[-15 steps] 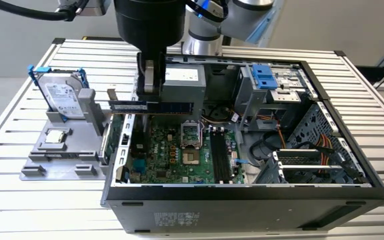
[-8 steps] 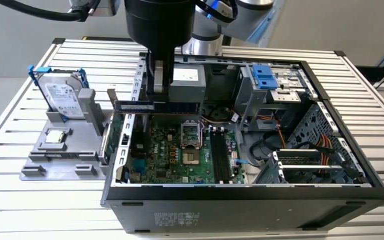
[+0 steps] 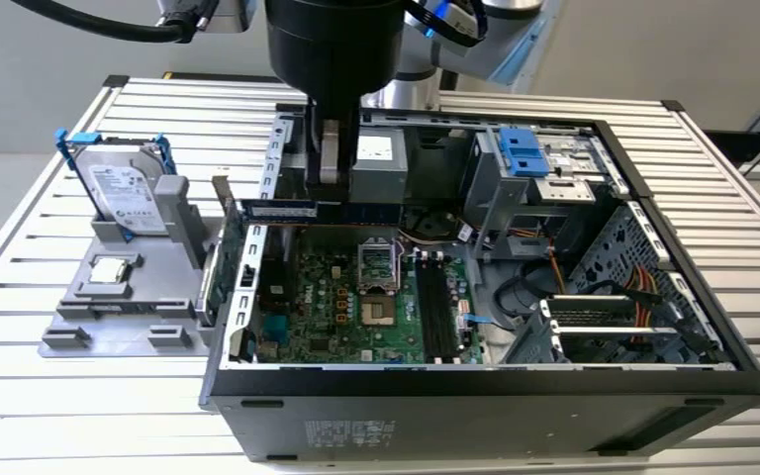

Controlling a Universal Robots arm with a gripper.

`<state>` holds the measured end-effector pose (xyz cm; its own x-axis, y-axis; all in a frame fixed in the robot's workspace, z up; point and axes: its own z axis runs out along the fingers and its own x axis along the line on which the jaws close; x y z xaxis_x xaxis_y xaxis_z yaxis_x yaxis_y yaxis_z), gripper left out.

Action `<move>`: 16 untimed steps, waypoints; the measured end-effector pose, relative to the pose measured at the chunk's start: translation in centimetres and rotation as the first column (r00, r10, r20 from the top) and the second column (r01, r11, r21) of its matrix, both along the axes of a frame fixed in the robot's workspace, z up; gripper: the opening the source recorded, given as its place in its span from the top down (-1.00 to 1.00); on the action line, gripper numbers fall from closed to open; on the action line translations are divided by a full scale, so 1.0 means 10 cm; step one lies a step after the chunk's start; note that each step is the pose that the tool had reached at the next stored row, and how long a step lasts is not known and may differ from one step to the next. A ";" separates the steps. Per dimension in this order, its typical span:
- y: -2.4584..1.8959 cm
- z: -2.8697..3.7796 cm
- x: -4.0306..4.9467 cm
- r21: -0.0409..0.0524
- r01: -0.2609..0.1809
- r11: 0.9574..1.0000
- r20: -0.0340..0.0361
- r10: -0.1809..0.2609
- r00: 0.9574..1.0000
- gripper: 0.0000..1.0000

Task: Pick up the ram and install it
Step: 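Pick up the ram and move it above insertion slot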

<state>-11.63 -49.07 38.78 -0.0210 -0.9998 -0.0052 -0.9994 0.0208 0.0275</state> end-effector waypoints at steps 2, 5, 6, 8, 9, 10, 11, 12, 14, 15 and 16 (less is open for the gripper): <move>0.000 -0.001 0.031 0.000 0.003 1.000 0.000 -0.003 1.000 1.00; 0.000 0.000 0.082 0.000 0.005 1.000 0.000 -0.005 1.000 1.00; 0.000 0.000 0.098 0.000 0.005 1.000 0.000 -0.005 1.000 1.00; 0.000 0.000 0.130 0.000 0.006 1.000 0.000 -0.006 1.000 1.00; 0.000 0.000 0.147 0.000 0.006 1.000 0.000 -0.006 1.000 1.00; 0.000 0.001 0.163 0.000 0.006 1.000 0.000 -0.006 1.000 1.00; 0.000 0.000 0.180 0.000 0.007 1.000 0.000 -0.007 1.000 1.00; 0.000 0.000 0.197 0.000 0.007 1.000 0.000 -0.007 1.000 1.00; 0.000 0.000 0.228 0.000 0.007 1.000 0.000 -0.007 1.000 1.00; 0.000 0.000 0.244 0.000 0.007 1.000 0.000 -0.007 1.000 1.00; 0.000 0.000 0.258 0.000 0.008 1.000 0.000 -0.008 1.000 1.00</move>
